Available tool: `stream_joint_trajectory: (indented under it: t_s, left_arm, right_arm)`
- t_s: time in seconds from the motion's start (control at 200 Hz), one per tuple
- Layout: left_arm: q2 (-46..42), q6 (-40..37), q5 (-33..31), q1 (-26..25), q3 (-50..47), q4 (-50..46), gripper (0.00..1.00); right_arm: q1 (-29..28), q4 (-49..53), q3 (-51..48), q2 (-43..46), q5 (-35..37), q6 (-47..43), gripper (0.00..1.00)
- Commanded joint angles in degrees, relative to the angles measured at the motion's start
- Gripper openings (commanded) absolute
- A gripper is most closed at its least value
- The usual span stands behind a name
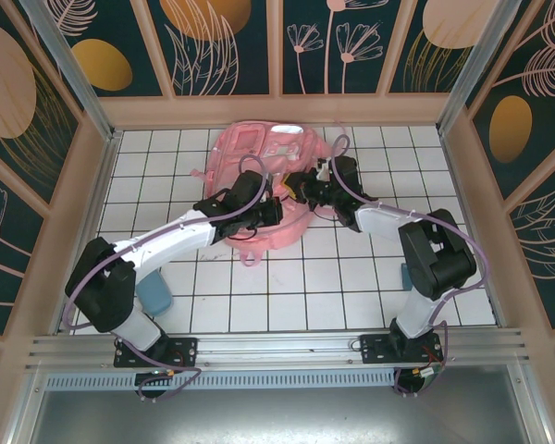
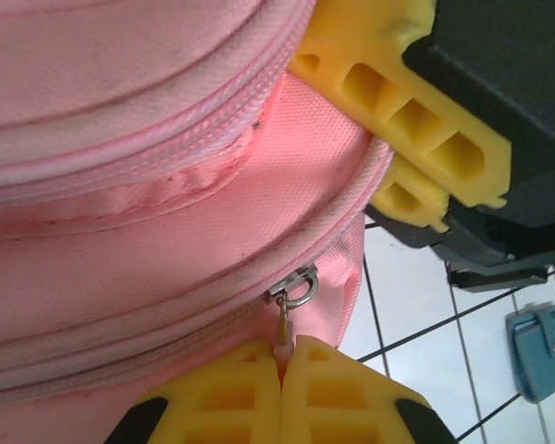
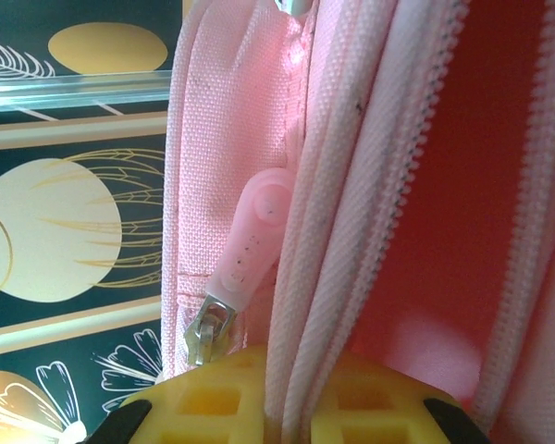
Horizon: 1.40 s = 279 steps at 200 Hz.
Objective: Pack books, pencil case, and school supplies into a backpack
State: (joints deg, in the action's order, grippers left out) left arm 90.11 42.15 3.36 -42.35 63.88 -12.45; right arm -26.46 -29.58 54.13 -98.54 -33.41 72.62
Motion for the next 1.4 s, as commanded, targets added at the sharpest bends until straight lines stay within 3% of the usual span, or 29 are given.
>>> stream_joint_trajectory:
  t_s: [0.0, 0.305, 0.676, 1.071, 1.391]
  left_arm:
    - [-2.48, -2.77, -6.23, 1.62, -2.81, -5.38, 0.00]
    - [-6.86, -5.83, -5.70, 8.16, -8.90, -3.91, 0.00]
    - [-7.18, -10.41, -11.10, 16.48, -13.63, 0.15, 0.00]
    - [-0.70, -13.12, -10.18, 23.58, -9.23, 10.16, 0.00]
    - [-14.16, -9.16, -20.47, 24.23, -18.23, 4.20, 0.00]
  right_arm:
    - [1.86, -5.39, -1.51, 4.86, 0.39, 0.94, 0.00]
    - [4.79, -1.99, -3.79, 8.14, 1.05, -0.83, 0.00]
    - [8.11, 2.12, -4.47, 9.82, 0.98, -3.79, 0.00]
    - [8.92, 6.02, -1.77, 6.71, -1.37, -8.28, 0.00]
    - [5.80, 8.64, 2.65, 1.00, -4.07, -12.16, 0.00]
